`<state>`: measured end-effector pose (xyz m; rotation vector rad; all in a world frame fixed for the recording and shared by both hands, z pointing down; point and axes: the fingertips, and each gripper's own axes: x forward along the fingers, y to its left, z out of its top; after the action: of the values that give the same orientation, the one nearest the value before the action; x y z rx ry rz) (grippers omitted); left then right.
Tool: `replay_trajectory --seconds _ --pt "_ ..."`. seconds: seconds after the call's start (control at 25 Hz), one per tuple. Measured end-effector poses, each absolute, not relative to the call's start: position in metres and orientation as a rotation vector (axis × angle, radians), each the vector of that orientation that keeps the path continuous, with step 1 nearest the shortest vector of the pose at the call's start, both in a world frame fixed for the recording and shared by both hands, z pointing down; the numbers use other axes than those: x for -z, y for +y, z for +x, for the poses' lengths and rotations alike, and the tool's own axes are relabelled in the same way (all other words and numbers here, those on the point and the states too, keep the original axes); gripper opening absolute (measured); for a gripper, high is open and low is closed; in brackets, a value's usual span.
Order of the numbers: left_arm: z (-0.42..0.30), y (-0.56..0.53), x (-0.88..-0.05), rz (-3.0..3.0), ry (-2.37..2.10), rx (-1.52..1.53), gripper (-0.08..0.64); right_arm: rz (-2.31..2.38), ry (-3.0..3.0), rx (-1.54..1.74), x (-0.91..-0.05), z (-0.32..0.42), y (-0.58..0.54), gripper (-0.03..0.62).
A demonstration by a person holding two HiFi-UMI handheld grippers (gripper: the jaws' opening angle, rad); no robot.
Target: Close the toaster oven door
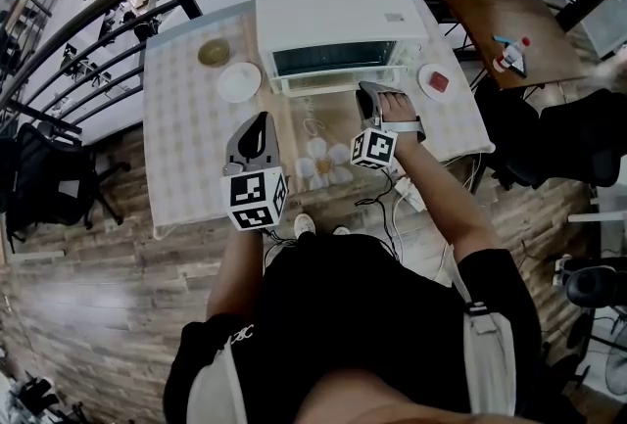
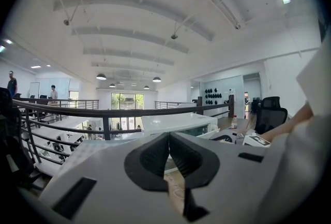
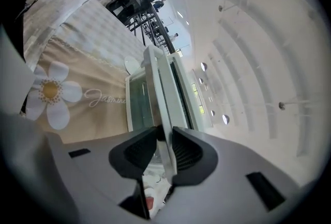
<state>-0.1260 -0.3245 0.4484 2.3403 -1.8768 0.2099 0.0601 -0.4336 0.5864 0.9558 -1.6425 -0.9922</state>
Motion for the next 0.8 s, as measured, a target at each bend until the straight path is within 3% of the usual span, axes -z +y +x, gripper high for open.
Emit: replay_trajectory --seconds 0.8 --pt "-0.139 -0.334 -0.439 2.362 -1.879 -0.187 0.014 1.001 -1.662 0.769 -0.561 0.05 -0.494 0.083"
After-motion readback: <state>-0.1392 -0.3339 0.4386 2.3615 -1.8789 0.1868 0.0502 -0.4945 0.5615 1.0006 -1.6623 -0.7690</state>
